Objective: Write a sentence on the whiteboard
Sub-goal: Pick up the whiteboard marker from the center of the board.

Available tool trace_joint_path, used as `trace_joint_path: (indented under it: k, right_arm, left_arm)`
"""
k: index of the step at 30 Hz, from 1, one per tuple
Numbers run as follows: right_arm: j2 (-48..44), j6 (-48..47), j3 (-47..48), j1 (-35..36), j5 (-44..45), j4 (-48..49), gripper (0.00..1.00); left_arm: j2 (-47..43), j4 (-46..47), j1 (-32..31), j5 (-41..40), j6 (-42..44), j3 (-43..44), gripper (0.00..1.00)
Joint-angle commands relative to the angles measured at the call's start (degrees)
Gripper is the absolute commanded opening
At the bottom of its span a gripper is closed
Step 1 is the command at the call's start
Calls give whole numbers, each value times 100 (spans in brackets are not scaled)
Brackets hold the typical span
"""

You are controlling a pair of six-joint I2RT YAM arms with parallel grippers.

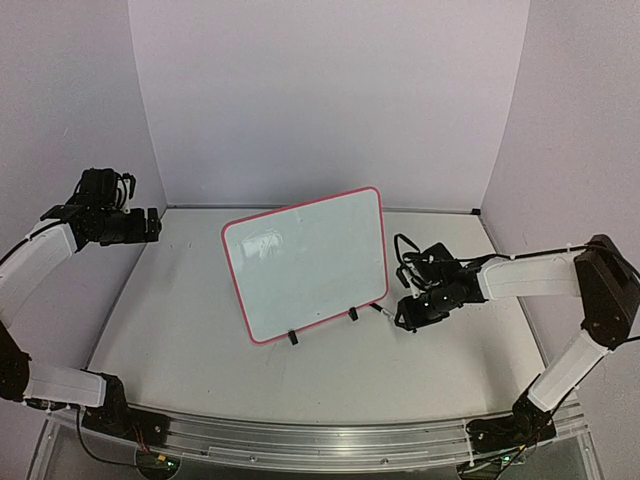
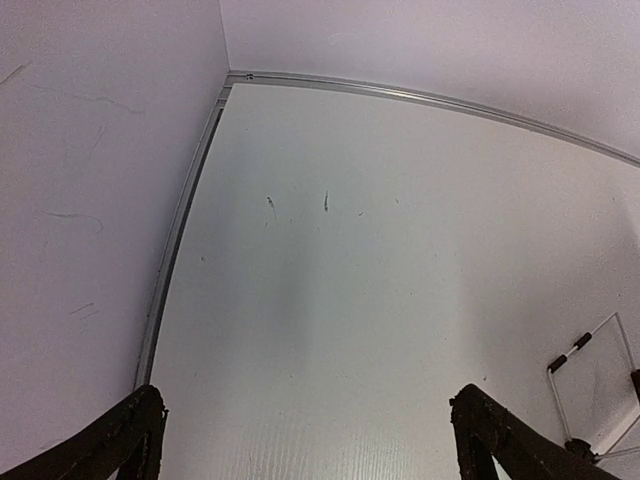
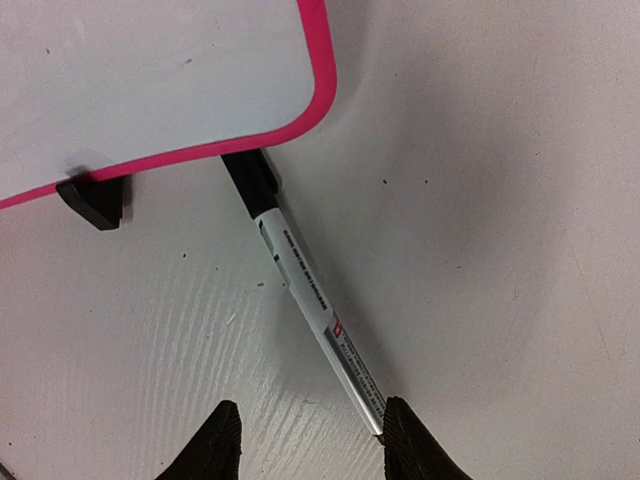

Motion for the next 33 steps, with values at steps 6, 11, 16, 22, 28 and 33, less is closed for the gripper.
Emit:
trace_joint_path:
  k: [6, 11, 16, 22, 28, 33]
  right_arm:
    - [469, -204, 381, -8, 262, -345, 38]
    - [569, -212, 472, -4, 362, -359, 37]
    - [728, -220, 532, 4, 345, -400, 35]
    - [836, -188, 553, 117, 382, -401, 31]
    - [985, -86, 619, 222, 619, -425, 20]
    - [1031, 66, 605, 264, 856, -445, 10]
  left_arm:
    - [-77, 111, 23, 44, 0, 68, 100]
    - [-53, 119, 24, 49, -3, 71, 99]
    - [-30, 110, 24, 70, -2, 82, 99]
    - [-17, 119, 23, 86, -9, 93, 100]
    - [-34, 120, 23, 99, -6, 82, 100]
    - [-66, 179, 24, 129, 36, 35, 99]
